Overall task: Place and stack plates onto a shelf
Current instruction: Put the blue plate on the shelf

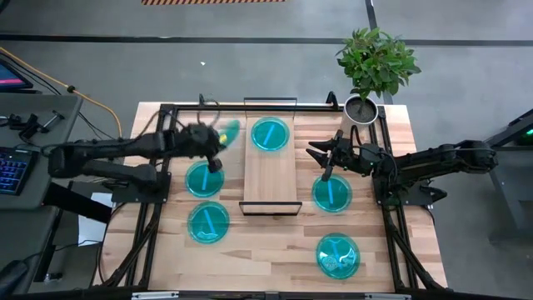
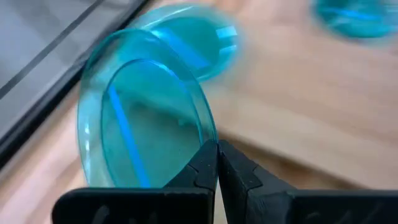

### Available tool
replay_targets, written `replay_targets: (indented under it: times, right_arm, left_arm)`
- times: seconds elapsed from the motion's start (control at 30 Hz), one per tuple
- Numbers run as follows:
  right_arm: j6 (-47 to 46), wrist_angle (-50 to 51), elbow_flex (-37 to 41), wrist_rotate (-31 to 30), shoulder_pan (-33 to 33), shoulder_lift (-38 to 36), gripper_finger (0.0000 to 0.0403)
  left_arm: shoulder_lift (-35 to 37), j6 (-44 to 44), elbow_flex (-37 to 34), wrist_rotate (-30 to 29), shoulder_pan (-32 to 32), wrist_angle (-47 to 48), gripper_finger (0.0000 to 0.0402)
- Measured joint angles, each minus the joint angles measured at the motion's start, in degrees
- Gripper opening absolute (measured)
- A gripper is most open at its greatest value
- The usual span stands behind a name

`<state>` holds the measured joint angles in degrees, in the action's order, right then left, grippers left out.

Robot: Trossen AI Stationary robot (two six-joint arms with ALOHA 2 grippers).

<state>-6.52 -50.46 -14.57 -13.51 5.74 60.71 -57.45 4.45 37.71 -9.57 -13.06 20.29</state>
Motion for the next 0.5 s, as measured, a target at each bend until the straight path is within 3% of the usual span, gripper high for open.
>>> replay_targets:
  times: [0.23, 0.5]
  right_arm:
    - [0.0, 0.0, 0.0, 0.0, 0.0, 0.0, 0.0123]
    - [0.0, 0.0, 0.0, 0.0, 0.0, 0.0, 0.0123]
  left_arm:
    - [-9.6, -3.0, 4.9, -7.1, 15.5, -6.6, 0.0000]
    - [-24.5, -13.0, 16.2, -8.8, 20.5, -5.1, 0.0000]
